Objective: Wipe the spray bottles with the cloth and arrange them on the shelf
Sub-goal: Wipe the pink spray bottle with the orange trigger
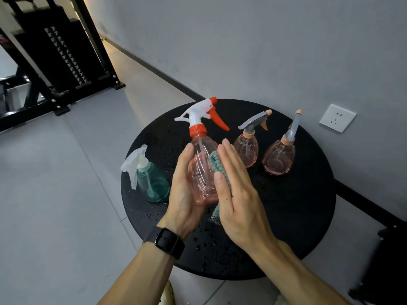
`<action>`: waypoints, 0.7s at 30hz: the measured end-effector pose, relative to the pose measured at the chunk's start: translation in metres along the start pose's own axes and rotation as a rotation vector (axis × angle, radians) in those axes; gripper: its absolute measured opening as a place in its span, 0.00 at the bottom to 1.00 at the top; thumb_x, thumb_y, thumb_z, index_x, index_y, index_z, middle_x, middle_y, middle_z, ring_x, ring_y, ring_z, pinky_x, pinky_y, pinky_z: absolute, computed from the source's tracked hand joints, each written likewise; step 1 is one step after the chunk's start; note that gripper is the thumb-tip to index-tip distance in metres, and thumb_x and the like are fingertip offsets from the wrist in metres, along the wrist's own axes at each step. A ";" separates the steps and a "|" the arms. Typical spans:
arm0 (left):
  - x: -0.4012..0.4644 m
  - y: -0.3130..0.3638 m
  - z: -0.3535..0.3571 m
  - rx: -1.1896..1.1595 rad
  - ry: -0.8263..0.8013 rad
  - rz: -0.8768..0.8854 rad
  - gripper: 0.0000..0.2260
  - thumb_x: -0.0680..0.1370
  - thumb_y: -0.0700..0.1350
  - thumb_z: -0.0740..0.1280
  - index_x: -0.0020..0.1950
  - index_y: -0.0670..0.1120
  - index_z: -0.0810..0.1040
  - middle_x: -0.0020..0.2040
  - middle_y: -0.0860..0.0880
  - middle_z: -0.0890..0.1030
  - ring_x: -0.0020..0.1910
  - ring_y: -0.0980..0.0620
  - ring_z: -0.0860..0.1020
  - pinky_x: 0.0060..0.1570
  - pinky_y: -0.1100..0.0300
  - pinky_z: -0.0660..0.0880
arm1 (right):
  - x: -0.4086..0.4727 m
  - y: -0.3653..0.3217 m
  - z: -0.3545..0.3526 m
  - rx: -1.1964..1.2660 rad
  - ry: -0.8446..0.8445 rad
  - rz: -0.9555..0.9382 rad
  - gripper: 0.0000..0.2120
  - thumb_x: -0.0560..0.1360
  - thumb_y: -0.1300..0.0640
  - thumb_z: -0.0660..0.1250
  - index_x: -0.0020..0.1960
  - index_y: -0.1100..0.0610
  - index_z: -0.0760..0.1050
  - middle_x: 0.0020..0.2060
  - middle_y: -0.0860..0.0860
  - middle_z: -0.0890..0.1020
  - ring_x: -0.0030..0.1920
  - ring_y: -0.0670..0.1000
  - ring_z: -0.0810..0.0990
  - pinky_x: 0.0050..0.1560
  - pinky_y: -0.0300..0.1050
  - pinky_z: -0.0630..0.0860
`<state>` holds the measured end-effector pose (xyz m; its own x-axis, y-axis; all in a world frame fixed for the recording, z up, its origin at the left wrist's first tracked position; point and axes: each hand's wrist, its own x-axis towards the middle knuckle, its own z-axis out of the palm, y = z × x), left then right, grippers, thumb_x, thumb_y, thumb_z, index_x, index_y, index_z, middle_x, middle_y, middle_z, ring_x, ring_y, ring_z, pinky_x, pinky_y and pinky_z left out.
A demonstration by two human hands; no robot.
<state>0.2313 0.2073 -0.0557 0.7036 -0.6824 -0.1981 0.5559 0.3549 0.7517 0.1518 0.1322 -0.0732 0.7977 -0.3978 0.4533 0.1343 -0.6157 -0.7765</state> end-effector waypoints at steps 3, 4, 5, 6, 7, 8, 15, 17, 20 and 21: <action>0.000 -0.002 -0.001 0.117 0.028 0.011 0.22 0.81 0.60 0.58 0.62 0.46 0.80 0.49 0.47 0.83 0.46 0.51 0.83 0.42 0.57 0.79 | 0.005 0.000 -0.004 -0.050 -0.018 -0.023 0.24 0.83 0.48 0.48 0.77 0.55 0.53 0.77 0.43 0.55 0.77 0.42 0.51 0.75 0.39 0.54; -0.001 -0.002 -0.001 0.138 0.027 0.003 0.22 0.81 0.60 0.58 0.61 0.46 0.80 0.49 0.47 0.83 0.46 0.51 0.83 0.42 0.56 0.79 | 0.007 -0.001 -0.006 -0.072 -0.033 -0.031 0.24 0.83 0.49 0.48 0.77 0.55 0.54 0.77 0.43 0.55 0.77 0.42 0.50 0.75 0.37 0.52; -0.001 -0.003 -0.001 0.157 0.017 -0.005 0.22 0.81 0.60 0.57 0.59 0.46 0.81 0.47 0.47 0.83 0.45 0.51 0.82 0.41 0.56 0.79 | 0.009 -0.001 -0.008 -0.098 -0.047 -0.036 0.24 0.83 0.50 0.49 0.77 0.55 0.54 0.77 0.44 0.56 0.77 0.42 0.50 0.75 0.35 0.51; -0.002 -0.004 0.000 0.183 0.005 -0.017 0.21 0.81 0.59 0.56 0.57 0.46 0.81 0.45 0.48 0.83 0.43 0.51 0.81 0.40 0.56 0.78 | 0.011 -0.001 -0.010 -0.121 -0.059 -0.036 0.24 0.83 0.51 0.49 0.77 0.55 0.55 0.77 0.44 0.56 0.77 0.41 0.50 0.75 0.34 0.50; -0.004 -0.004 0.001 0.217 -0.001 -0.030 0.21 0.81 0.59 0.55 0.55 0.46 0.81 0.43 0.48 0.82 0.41 0.51 0.81 0.38 0.56 0.78 | 0.013 -0.001 -0.012 -0.136 -0.069 -0.029 0.24 0.83 0.51 0.49 0.77 0.55 0.56 0.77 0.44 0.56 0.77 0.41 0.49 0.74 0.33 0.49; -0.005 -0.004 0.002 0.244 -0.010 -0.040 0.21 0.81 0.59 0.54 0.53 0.46 0.81 0.42 0.48 0.82 0.40 0.50 0.80 0.36 0.57 0.77 | 0.015 -0.001 -0.014 -0.145 -0.079 -0.022 0.24 0.83 0.50 0.49 0.77 0.55 0.56 0.77 0.44 0.56 0.77 0.40 0.49 0.74 0.32 0.48; -0.009 -0.005 0.009 0.346 -0.054 -0.116 0.21 0.79 0.63 0.60 0.63 0.52 0.80 0.58 0.44 0.83 0.57 0.43 0.82 0.52 0.48 0.77 | 0.021 0.000 -0.027 -0.103 -0.118 0.056 0.24 0.83 0.50 0.50 0.78 0.52 0.55 0.78 0.41 0.54 0.76 0.36 0.48 0.75 0.34 0.48; -0.008 -0.007 0.008 0.322 -0.034 -0.096 0.20 0.79 0.60 0.62 0.63 0.49 0.80 0.58 0.42 0.83 0.55 0.43 0.82 0.50 0.50 0.78 | 0.019 0.001 -0.027 -0.091 -0.115 0.077 0.24 0.82 0.50 0.50 0.78 0.52 0.56 0.77 0.41 0.54 0.76 0.36 0.48 0.75 0.34 0.49; -0.006 -0.008 0.006 0.288 -0.019 -0.057 0.20 0.79 0.58 0.63 0.64 0.45 0.79 0.58 0.39 0.82 0.54 0.40 0.81 0.52 0.47 0.78 | 0.017 0.001 -0.026 -0.049 -0.101 0.111 0.24 0.83 0.49 0.49 0.78 0.50 0.55 0.77 0.39 0.54 0.76 0.35 0.49 0.75 0.36 0.51; -0.005 -0.008 0.005 0.276 0.001 -0.055 0.21 0.79 0.57 0.63 0.63 0.44 0.80 0.56 0.40 0.82 0.51 0.41 0.81 0.50 0.48 0.79 | 0.016 0.001 -0.026 -0.022 -0.097 0.135 0.23 0.83 0.48 0.49 0.78 0.50 0.55 0.76 0.38 0.55 0.75 0.34 0.50 0.75 0.35 0.52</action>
<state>0.2209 0.2047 -0.0578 0.6763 -0.6952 -0.2437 0.4515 0.1298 0.8828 0.1499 0.1079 -0.0550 0.8609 -0.4110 0.2998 0.0098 -0.5758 -0.8176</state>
